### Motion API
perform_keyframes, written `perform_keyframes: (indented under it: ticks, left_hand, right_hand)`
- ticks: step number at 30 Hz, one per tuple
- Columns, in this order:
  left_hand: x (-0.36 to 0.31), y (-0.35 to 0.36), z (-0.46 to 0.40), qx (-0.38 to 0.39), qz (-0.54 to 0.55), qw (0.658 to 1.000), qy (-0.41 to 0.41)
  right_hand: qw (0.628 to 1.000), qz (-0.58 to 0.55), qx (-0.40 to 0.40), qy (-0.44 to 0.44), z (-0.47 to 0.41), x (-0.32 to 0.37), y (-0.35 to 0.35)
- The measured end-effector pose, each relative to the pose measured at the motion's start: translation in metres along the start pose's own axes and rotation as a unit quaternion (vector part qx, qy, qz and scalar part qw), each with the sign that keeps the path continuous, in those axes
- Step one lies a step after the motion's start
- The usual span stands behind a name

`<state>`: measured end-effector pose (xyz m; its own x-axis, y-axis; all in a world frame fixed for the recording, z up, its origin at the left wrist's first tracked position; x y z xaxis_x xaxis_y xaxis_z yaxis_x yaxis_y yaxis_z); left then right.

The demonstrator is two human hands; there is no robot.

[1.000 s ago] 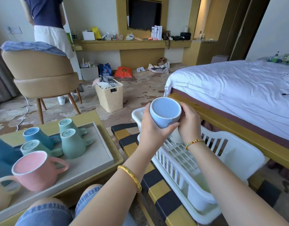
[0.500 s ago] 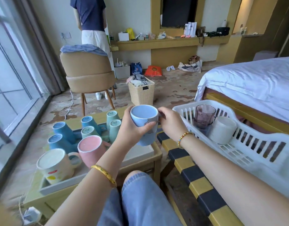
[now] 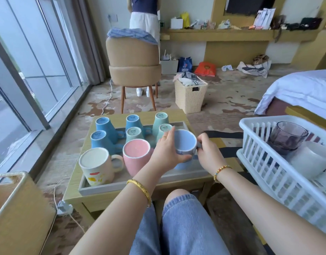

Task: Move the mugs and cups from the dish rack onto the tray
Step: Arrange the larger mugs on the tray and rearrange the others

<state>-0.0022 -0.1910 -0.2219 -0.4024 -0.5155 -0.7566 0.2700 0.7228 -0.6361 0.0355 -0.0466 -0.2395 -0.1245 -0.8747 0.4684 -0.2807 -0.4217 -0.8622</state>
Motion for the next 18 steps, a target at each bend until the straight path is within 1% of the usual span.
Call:
perform_keyframes:
  ticks: [4, 7, 11, 14, 18]
  left_hand:
    - [0.007, 0.014, -0.007, 0.022, -0.009, 1.000, 0.000]
    - [0.014, 0.015, -0.014, 0.049, -0.029, 0.998, -0.021]
    - [0.021, 0.008, -0.018, 0.082, -0.085, 0.992, -0.049]
    - [0.021, 0.003, -0.021, 0.096, -0.124, 0.987, -0.043]
    - [0.020, 0.001, -0.027, 0.112, -0.188, 0.975, -0.031]
  right_hand:
    - [1.000, -0.012, -0.006, 0.019, -0.004, -0.014, 0.015]
    - [1.000, -0.005, 0.007, 0.024, -0.006, -0.020, 0.025]
    - [1.000, 0.015, 0.025, 0.006, -0.008, -0.013, 0.033]
    - [1.000, 0.015, 0.018, -0.003, -0.012, -0.007, 0.034]
    - [0.999, 0.025, 0.033, -0.003, -0.015, -0.007, 0.034]
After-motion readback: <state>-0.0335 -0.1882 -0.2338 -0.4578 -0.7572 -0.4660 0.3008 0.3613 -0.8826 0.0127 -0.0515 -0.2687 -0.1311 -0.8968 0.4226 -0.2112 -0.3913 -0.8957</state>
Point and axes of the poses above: each hand's wrist, its own z-axis away from the middle knuckle, its own y-axis out of the palm, x = y × z, the point moved 5 cm from there along -z, towards the middle knuckle, and after that the axes turned 10 degrees about z, right-handed, at the moved point
